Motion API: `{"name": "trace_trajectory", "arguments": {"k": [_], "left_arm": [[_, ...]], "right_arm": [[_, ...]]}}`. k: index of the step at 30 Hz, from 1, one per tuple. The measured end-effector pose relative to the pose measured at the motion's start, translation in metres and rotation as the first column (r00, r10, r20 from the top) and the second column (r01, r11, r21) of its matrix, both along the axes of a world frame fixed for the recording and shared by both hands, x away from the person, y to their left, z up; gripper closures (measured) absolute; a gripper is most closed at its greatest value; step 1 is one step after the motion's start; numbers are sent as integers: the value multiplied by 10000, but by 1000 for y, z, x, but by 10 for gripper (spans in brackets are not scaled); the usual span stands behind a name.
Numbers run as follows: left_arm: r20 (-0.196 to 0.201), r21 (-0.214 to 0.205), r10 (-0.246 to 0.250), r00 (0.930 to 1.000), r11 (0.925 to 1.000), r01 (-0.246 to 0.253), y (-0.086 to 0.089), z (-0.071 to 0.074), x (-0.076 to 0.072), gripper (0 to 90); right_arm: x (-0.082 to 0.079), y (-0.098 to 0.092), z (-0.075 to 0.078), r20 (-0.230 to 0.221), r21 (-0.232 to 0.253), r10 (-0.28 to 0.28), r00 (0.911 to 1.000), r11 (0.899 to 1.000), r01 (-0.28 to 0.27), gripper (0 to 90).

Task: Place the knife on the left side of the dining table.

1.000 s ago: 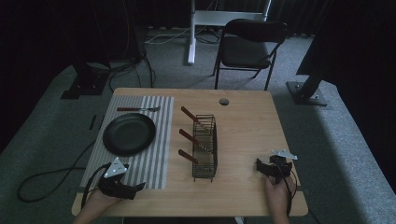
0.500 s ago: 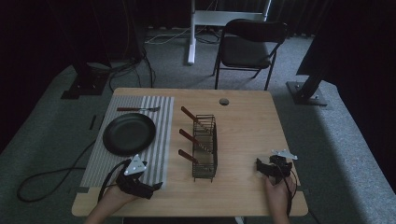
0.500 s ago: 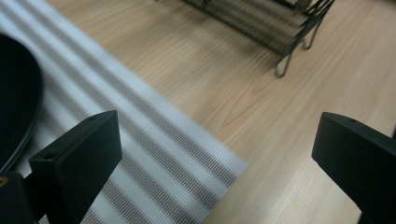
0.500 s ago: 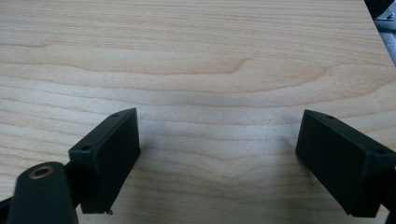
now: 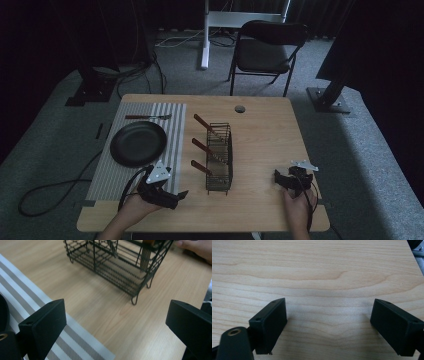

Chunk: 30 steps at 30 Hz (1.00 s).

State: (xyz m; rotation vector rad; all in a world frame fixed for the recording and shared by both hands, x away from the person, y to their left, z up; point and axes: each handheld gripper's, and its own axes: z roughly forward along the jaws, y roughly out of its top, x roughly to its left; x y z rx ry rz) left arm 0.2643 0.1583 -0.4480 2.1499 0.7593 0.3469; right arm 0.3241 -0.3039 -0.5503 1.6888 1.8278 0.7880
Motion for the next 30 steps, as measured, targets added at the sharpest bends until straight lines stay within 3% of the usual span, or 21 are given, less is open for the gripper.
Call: {"name": "trace_trajectory", "arguments": {"k": [22, 26, 30], "left_arm": [[-70, -551, 421, 9991, 9976, -424, -39, 31, 6, 52], [-407, -716, 617, 9973, 9953, -645, -44, 35, 9, 60], [-502, -800, 847, 9951, 9929, -885, -48, 36, 12, 100]], "right_arm": [[0, 0, 0, 16, 16, 0, 10000, 10000, 0, 129], [0, 0, 0, 13, 17, -4, 10000, 10000, 4, 129], [0, 0, 0, 19, 15, -10, 10000, 10000, 10, 130]]}}
